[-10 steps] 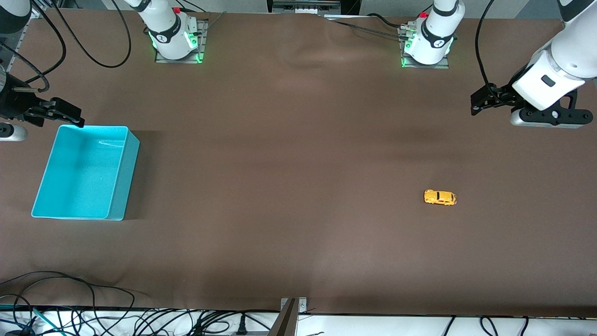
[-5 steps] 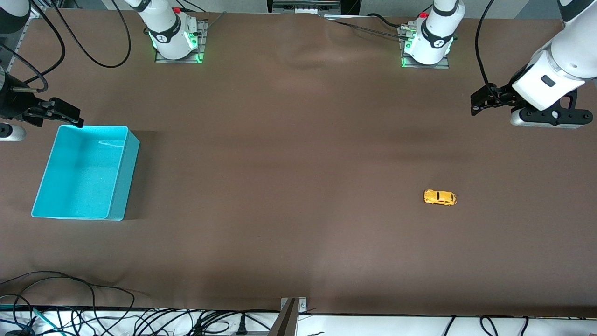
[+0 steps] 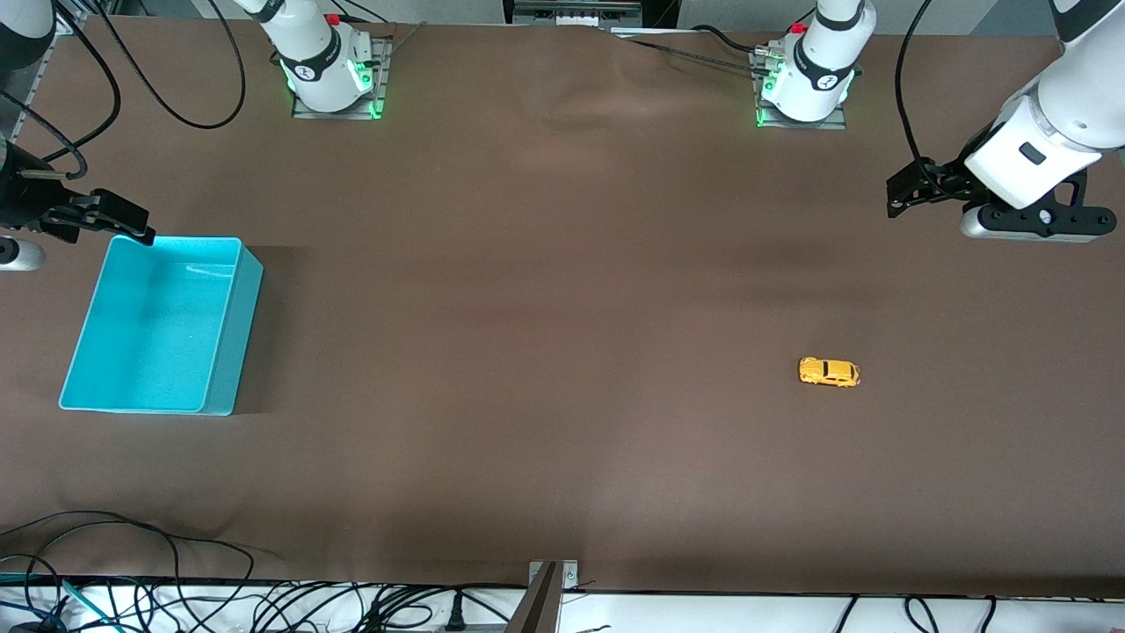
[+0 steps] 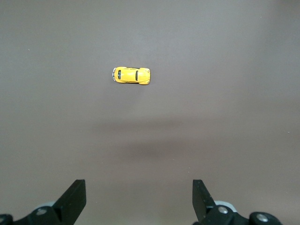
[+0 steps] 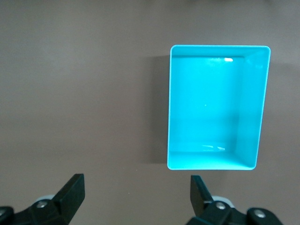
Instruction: Wind up and store yellow beetle car
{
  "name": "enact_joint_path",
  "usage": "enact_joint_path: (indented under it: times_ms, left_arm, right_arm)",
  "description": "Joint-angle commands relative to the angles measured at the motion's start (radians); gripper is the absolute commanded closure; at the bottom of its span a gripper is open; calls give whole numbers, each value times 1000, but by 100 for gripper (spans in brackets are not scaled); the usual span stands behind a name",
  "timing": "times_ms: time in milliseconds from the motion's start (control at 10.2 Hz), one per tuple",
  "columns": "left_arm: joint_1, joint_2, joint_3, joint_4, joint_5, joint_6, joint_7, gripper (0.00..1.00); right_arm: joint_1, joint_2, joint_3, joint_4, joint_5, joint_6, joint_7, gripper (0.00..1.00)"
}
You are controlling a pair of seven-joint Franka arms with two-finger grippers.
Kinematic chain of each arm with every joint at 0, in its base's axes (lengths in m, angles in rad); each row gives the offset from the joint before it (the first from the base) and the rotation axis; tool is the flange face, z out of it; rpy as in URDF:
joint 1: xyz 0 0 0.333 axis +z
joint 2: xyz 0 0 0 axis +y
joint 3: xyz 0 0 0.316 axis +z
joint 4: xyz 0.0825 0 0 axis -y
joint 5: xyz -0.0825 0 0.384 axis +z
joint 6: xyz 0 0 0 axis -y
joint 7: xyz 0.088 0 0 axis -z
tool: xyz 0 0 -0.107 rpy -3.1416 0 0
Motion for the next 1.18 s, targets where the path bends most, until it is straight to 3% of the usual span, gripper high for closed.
enact_joint_path:
  times_ms: [0, 295, 688, 1080]
  left_arm:
    - [3, 40, 4, 43, -11, -26, 19, 0]
    - [15, 88, 8, 57, 0, -27, 240, 0]
    - [50, 238, 10, 138, 0, -20, 565, 0]
    - [87, 397, 8, 115, 0, 162, 920, 0]
  right_arm:
    - [-3, 14, -1, 15, 21, 4, -6, 0]
    - [-3, 23, -1, 15, 23, 5, -8, 0]
    - [-3, 37, -1, 14, 3, 48, -9, 0]
    - [-12, 51, -2, 15, 11, 64, -8, 0]
